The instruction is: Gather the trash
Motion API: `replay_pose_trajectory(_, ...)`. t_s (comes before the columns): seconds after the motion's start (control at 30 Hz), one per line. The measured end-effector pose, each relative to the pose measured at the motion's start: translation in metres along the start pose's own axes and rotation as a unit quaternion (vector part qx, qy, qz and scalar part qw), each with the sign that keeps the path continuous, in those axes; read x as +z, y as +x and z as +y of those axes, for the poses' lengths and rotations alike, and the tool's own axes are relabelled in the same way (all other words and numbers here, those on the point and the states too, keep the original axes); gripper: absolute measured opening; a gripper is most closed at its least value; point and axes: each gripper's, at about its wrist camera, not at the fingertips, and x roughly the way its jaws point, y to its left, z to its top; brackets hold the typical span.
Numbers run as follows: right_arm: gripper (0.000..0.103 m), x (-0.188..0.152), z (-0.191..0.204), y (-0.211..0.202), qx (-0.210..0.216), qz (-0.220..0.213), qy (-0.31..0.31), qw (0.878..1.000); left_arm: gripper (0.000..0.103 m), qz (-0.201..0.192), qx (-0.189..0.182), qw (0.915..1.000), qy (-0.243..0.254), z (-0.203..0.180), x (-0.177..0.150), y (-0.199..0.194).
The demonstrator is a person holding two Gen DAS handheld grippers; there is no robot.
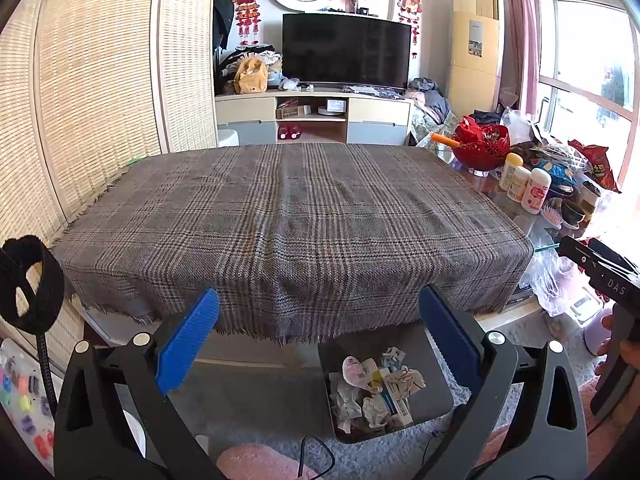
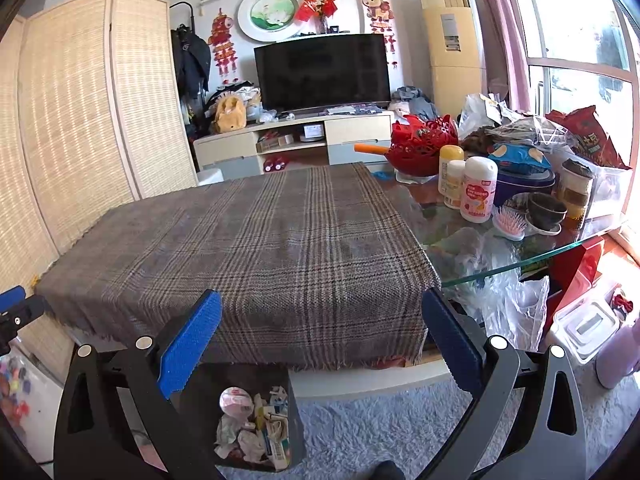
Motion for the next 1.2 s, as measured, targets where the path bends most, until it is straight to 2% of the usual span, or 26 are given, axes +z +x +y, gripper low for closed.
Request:
replay_pose_trajectory(0.47, 0.1, -0.002, 0.002, 0.001, 0.002, 0.003, 0.0, 1.0, 0.095, 0.006, -0.005, 1.0, 0.004, -0.001, 0.0, 0.005)
replay_pose_trajectory(0.6, 0.1, -0.002, 0.006, 0.0, 0.0, 0.005, -0.001, 1.0, 0.095, 0.017, -0.038, 0.9991, -0.006, -0.003, 0.0, 0.008)
replay_pose_trajectory(0.73, 0.1, -0.002, 0.007, 0.001, 0.001, 0.007, 0.0, 1.0, 0.095, 0.001, -0.029, 0.9996, -0.001, -0.006, 0.0, 0.005)
replay_pose_trajectory(0.87, 0.1, -0.002, 0.008, 0.002, 0.002, 0.008, 0.001, 1.0, 0.095, -0.003, -0.038, 0.9992, -0.005, -0.005, 0.0, 0.004)
replay_pose_trajectory(1.2, 0.1, -0.002, 0.009, 0.001, 0.002, 0.008, 0.001, 1.0, 0.095, 0.016, -0.024, 0.9996, -0.006, -0.004, 0.0, 0.011)
